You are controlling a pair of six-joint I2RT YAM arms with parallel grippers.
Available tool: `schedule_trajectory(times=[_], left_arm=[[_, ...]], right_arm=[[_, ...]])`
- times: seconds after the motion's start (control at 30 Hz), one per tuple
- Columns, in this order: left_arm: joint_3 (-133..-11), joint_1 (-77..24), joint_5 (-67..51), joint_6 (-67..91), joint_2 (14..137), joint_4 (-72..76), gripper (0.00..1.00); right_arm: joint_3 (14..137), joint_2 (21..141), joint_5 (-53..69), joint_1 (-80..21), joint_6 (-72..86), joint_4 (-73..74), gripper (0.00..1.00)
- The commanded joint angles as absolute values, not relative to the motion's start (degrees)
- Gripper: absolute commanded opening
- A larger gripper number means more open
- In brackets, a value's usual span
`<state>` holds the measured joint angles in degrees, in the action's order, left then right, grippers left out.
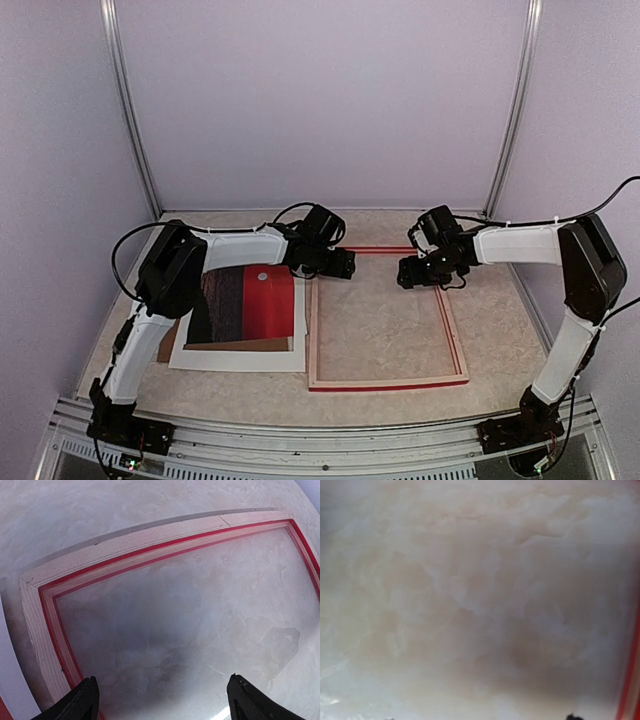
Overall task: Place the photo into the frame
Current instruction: Press the glass panel onto the frame body.
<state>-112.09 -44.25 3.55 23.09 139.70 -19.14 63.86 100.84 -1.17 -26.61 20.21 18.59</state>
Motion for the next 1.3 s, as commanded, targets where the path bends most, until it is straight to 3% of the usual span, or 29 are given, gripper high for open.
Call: schedule_trajectory(times=[0.0, 0.2, 0.53, 1.27], left_arm=[[-113.42, -45.61, 9.02, 22.64, 141.86, -26.36, 0.88], [-117.13, -46.41, 14.33, 20.05, 141.01, -30.03, 0.85], [-109.48, -43.08, 3.46, 21.39, 130.83, -17.3, 0.88], [-115.48, -42.93, 4.67, 21.41, 137.28, -20.44, 0.89]], right_arm=[[65.15, 101.04, -2.33, -25.55, 20.69, 19.07, 0.73], [65.36, 100.81, -2.21, -24.97, 20.83, 18.94, 0.73], [64.37, 100.3, -2.84, -23.95, 21.24, 17.43, 0.74], [62.91, 103.77, -2.2, -21.35, 22.05, 16.39, 0.84]])
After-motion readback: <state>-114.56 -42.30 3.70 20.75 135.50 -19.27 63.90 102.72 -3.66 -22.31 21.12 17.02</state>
